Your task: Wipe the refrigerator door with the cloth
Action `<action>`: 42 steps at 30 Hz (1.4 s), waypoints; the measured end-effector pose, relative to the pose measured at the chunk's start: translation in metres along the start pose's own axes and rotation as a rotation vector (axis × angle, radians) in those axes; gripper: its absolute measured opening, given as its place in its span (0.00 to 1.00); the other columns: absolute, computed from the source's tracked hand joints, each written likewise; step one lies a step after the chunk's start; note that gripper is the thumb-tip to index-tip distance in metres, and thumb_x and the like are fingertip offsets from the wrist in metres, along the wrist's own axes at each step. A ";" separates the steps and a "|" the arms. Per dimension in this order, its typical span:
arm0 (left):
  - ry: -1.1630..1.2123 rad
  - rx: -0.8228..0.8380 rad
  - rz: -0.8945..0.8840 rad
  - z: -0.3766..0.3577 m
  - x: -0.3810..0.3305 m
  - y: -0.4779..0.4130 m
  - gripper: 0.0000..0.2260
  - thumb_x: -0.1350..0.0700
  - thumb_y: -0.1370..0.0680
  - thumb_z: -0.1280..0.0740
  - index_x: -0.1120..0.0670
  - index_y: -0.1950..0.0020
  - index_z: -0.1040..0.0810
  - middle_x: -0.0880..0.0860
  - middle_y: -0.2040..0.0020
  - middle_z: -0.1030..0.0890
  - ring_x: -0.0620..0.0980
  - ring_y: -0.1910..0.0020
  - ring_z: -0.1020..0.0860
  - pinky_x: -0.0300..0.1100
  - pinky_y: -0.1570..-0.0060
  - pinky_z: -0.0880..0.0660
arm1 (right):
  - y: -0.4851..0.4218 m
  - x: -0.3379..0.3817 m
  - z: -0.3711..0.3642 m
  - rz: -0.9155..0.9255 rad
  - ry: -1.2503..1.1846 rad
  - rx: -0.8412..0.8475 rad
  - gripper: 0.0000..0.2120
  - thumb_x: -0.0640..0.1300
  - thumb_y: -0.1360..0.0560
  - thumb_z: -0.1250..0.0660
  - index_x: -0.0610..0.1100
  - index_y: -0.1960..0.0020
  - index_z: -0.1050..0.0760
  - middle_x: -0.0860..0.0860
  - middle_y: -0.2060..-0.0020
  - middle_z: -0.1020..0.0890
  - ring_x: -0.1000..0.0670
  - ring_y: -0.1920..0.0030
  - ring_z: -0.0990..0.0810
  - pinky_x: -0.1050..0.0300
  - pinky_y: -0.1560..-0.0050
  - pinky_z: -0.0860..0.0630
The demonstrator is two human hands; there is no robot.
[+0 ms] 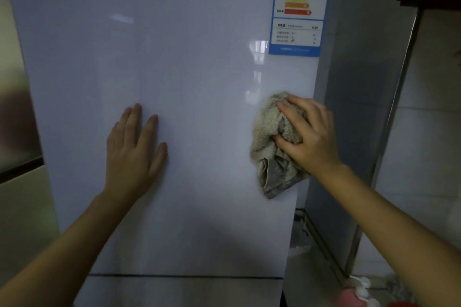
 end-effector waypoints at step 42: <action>-0.022 0.041 0.021 0.011 0.056 0.005 0.26 0.46 0.18 0.42 0.57 0.23 0.33 0.62 0.20 0.38 0.64 0.21 0.37 0.58 0.27 0.37 | -0.083 0.078 -0.044 0.144 -0.056 0.061 0.28 0.53 0.25 0.26 0.46 0.28 0.25 0.44 0.33 0.22 0.41 0.35 0.25 0.47 0.39 0.30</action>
Point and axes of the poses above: each hand's wrist, its own y-axis away from the middle knuckle, its own z-axis out of the back of the hand, x = y × z, the point moved 4 cm from there along -y, towards the middle knuckle
